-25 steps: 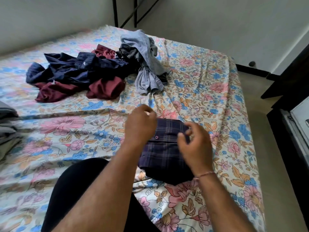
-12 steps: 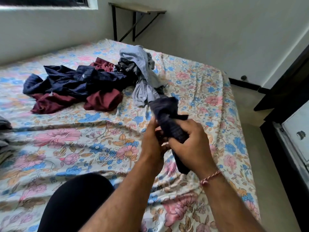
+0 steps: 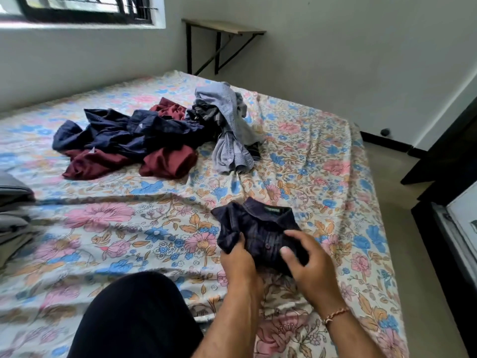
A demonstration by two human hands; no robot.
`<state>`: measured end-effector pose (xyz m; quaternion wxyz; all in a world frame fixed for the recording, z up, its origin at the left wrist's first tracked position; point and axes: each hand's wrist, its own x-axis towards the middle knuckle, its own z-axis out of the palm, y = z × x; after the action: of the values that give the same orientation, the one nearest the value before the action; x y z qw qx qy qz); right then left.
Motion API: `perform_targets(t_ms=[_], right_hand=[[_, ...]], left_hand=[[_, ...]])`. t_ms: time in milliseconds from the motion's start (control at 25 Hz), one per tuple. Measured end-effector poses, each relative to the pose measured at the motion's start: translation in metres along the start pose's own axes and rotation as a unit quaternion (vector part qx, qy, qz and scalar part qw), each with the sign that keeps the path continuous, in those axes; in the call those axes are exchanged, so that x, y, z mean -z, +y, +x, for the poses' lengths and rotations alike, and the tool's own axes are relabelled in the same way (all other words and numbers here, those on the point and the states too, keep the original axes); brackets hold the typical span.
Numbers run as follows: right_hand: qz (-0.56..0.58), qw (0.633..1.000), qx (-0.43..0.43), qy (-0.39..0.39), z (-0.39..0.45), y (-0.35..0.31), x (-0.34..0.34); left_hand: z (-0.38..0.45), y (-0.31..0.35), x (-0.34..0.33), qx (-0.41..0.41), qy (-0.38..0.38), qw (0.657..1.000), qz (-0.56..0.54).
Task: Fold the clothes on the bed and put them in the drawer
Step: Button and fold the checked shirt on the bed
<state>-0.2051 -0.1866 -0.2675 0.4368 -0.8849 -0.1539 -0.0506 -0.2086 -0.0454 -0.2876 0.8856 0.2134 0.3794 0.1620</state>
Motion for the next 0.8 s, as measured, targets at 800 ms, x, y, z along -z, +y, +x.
perform_targets(t_ms=[800], right_hand=[[0.329,0.881,-0.012,-0.341,-0.019,-0.278,-0.214]], left_hand=[[-0.097,0.347,0.256,-0.31,0.028,0.946,0.089]])
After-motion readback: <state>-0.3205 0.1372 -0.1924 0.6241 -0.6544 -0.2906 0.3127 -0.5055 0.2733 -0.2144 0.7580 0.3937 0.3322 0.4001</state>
